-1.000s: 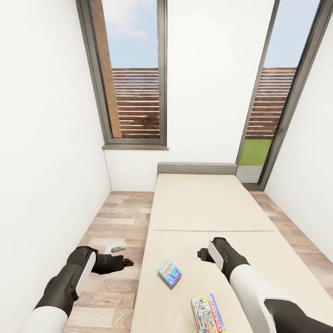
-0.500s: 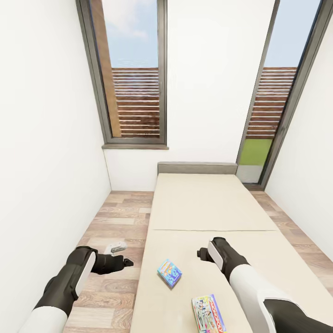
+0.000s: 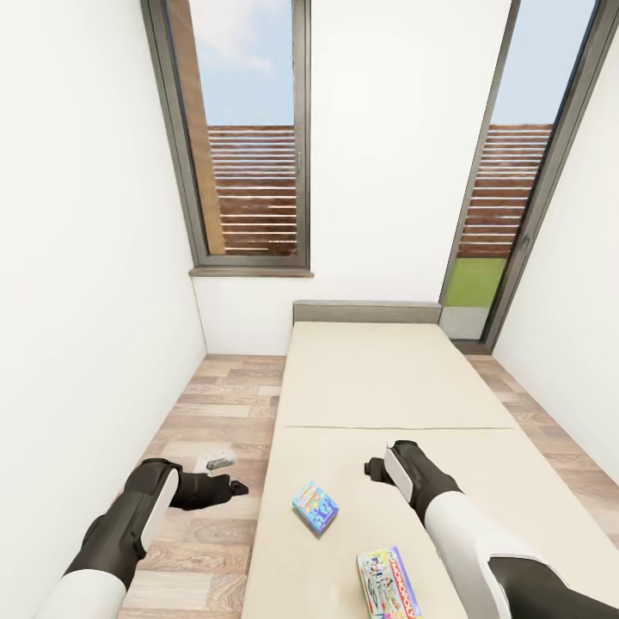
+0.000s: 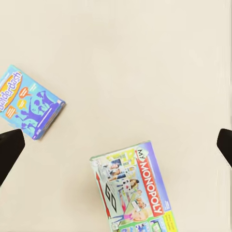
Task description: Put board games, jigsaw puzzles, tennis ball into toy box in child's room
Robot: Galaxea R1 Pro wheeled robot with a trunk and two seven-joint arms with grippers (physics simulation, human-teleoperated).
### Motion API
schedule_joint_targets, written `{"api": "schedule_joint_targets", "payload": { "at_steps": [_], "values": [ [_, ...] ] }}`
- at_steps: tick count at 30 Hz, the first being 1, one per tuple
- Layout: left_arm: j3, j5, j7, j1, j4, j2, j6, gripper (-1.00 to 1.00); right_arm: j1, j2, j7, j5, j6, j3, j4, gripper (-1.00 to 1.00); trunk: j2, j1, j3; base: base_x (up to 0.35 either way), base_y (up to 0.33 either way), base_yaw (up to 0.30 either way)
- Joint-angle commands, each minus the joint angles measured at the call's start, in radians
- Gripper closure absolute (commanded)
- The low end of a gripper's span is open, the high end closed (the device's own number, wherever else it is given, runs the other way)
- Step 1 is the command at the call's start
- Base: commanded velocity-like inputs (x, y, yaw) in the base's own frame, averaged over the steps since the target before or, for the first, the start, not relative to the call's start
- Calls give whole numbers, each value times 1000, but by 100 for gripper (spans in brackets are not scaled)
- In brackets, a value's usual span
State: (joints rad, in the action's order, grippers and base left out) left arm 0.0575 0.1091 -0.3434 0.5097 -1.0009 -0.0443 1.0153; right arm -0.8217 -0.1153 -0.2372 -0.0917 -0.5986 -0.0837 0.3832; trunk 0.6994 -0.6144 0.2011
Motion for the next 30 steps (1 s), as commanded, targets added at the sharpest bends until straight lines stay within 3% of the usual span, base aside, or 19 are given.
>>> {"api": "schedule_joint_targets", "payload": {
  "at_steps": [1,30],
  "values": [
    [2,8,3,1,-1,-1,1,-100,-1,3,-7,-11,4,-4,2,-100,1,0,2,0,0,0],
    [2,7,1,1,0,-3,-27,-100,-1,11,-1,-22,25,-8,2,-100,1,0,13,0,0,15]
  ]
}}
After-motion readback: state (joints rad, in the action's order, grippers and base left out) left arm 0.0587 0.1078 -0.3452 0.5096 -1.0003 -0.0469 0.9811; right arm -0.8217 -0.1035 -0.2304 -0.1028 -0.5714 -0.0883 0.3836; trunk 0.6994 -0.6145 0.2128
